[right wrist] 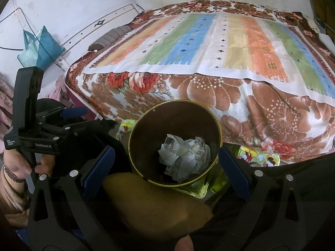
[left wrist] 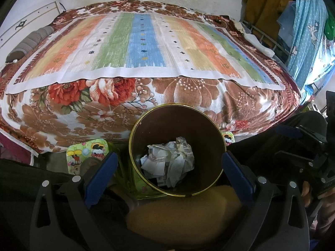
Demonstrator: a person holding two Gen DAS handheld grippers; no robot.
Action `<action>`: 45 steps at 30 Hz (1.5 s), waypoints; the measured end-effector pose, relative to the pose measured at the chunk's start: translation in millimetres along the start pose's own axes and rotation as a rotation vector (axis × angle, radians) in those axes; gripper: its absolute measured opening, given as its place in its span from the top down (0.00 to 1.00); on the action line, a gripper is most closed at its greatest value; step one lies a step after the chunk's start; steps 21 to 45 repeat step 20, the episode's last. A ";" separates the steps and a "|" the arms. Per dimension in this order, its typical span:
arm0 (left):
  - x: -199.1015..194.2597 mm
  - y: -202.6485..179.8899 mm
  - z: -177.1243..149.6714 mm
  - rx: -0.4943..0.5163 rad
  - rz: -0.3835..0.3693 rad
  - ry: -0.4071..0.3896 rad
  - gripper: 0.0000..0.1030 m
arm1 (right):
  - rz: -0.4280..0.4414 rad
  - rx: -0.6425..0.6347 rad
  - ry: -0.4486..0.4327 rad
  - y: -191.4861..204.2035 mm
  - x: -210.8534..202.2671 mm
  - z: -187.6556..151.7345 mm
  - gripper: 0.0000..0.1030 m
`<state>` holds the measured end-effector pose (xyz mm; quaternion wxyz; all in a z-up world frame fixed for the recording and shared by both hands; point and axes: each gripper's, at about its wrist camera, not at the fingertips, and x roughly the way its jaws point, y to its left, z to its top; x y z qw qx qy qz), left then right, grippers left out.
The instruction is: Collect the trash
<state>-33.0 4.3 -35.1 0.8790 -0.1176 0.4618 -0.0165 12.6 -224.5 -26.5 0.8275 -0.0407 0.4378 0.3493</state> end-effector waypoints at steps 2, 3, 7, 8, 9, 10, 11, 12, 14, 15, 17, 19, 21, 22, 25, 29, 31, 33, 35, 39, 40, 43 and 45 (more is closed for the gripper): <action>-0.5 -0.5 0.2 0.000 -0.001 0.000 0.06 | 0.001 0.000 0.000 0.4 -0.3 -0.3 0.08; -0.2 -0.4 0.0 0.001 -0.001 0.000 0.06 | 0.001 0.000 -0.001 0.6 -0.5 -0.4 0.08; -0.2 -0.1 0.0 0.001 -0.002 0.000 0.06 | 0.001 0.000 0.000 -0.1 -0.3 0.3 0.08; -0.4 -0.7 0.2 0.001 -0.002 -0.001 0.06 | 0.001 0.000 0.001 0.7 -0.3 -0.4 0.08; -0.5 -0.9 0.4 0.001 0.000 0.000 0.06 | 0.001 -0.001 0.001 0.0 -0.3 0.3 0.08; -0.6 -1.0 0.4 0.001 0.000 0.000 0.06 | 0.000 -0.001 0.001 -0.1 -0.4 0.4 0.08; -0.4 -0.8 0.3 0.002 -0.001 0.000 0.06 | 0.000 -0.001 0.000 -0.1 -0.5 0.4 0.08; -0.5 -1.1 0.5 0.002 0.000 0.000 0.06 | 0.001 -0.001 0.000 0.2 -0.6 0.2 0.08; -0.3 -1.2 0.5 0.002 -0.001 0.002 0.06 | 0.001 0.001 0.000 -0.1 -0.5 0.5 0.08; 0.5 -0.9 0.3 0.003 -0.002 0.005 0.06 | 0.001 0.001 0.000 -0.2 -0.5 0.6 0.08; 2.3 -0.1 -1.5 0.002 -0.001 0.008 0.06 | 0.001 0.000 0.000 -0.3 -0.5 0.7 0.08; 2.6 0.0 -1.7 0.003 -0.001 0.009 0.06 | 0.000 -0.001 0.001 0.3 -0.5 0.1 0.08; 2.7 0.1 -1.8 0.003 -0.001 0.009 0.06 | 0.001 0.000 0.001 -0.3 -0.5 0.6 0.08; 2.7 0.1 -1.8 0.003 -0.001 0.009 0.06 | 0.001 0.000 0.001 -0.3 -0.5 0.6 0.08; 2.7 0.1 -1.8 0.003 -0.001 0.009 0.06 | 0.001 0.000 0.001 -0.3 -0.5 0.6 0.08; 2.7 0.1 -1.8 0.003 -0.001 0.009 0.06 | 0.001 0.000 0.001 -0.3 -0.5 0.6 0.08; 2.7 0.1 -1.8 0.003 -0.001 0.009 0.06 | 0.001 0.000 0.001 -0.3 -0.5 0.6 0.08; 2.7 0.1 -1.8 0.003 -0.001 0.009 0.06 | 0.001 0.000 0.001 -0.3 -0.5 0.6 0.08; 2.7 0.1 -1.8 0.003 -0.001 0.009 0.06 | 0.001 0.000 0.001 -0.3 -0.5 0.6 0.08; 2.7 0.1 -1.8 0.003 -0.001 0.009 0.06 | 0.001 0.000 0.001 -0.3 -0.5 0.6 0.08; 2.7 0.1 -1.8 0.003 -0.001 0.009 0.06 | 0.001 0.000 0.001 -0.3 -0.5 0.6 0.08; 2.7 0.1 -1.8 0.003 -0.001 0.009 0.06 | 0.001 0.000 0.001 -0.3 -0.5 0.6 0.08; 2.7 0.1 -1.8 0.003 -0.001 0.009 0.06 | 0.001 0.000 0.001 -0.3 -0.5 0.6 0.08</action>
